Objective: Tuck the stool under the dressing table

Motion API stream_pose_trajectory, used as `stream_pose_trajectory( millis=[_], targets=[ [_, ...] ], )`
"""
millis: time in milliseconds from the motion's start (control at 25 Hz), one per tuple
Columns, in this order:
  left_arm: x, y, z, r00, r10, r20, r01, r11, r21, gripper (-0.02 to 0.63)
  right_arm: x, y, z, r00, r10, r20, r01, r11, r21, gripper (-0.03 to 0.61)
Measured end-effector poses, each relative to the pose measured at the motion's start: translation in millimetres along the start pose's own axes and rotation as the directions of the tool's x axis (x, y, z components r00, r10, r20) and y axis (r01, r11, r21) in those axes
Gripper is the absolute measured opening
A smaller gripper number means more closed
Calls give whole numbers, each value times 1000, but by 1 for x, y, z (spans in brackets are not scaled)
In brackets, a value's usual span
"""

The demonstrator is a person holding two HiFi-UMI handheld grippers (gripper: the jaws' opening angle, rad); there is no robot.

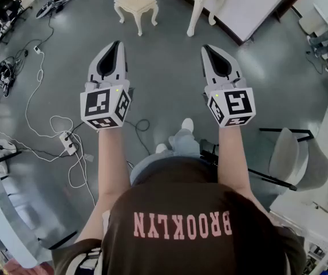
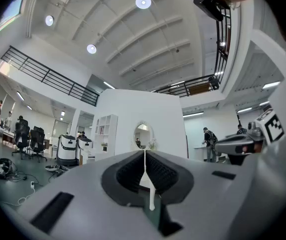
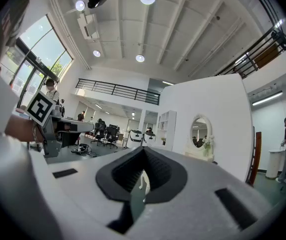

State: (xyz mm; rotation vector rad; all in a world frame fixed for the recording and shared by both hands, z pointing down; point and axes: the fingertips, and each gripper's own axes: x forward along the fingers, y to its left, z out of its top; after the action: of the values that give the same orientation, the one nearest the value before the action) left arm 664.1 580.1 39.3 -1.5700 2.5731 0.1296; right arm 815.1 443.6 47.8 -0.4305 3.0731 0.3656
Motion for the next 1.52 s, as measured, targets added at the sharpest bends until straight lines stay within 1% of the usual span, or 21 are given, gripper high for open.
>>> stream_pose_trajectory(
  millis=[400, 600, 680, 760, 1000, 1160, 1360, 1520],
  targets=[
    [17, 4, -12, 1000, 5, -19, -5, 1000, 0, 9, 19, -7, -12, 1000, 15, -14, -15, 1000, -5, -3],
    [46, 13, -32, 998, 12, -58, -12, 1000, -1, 9, 45, -28, -26, 1000, 4, -1, -4, 999, 48, -3],
    [64, 17, -39, 998, 14, -68, -14, 1000, 1, 9, 60, -38, -31, 1000, 5, 6, -6, 998, 58, -3],
    [85, 22, -44, 997, 16, -72, -16, 1000, 3, 9, 80, -49, -38, 1000, 8, 0, -8, 999, 46, -3],
    [163, 36, -59, 996, 22, -90, -20, 999, 25, 9, 152, -90, -57, 1000, 27, -7, -27, 998, 56, -3],
    [215, 55, -64, 994, 51, -96, -48, 998, 32, 9, 209, -114, -65, 998, 62, 0, -61, 996, 70, -3],
    [277, 66, -73, 993, 69, -100, -64, 996, 54, 9, 273, -144, -77, 994, 108, 4, -108, 991, 74, -3],
    [309, 84, -86, 987, 99, -128, -93, 994, 51, 9, 311, -154, -91, 990, 142, -7, -141, 986, 86, -3]
  ],
)
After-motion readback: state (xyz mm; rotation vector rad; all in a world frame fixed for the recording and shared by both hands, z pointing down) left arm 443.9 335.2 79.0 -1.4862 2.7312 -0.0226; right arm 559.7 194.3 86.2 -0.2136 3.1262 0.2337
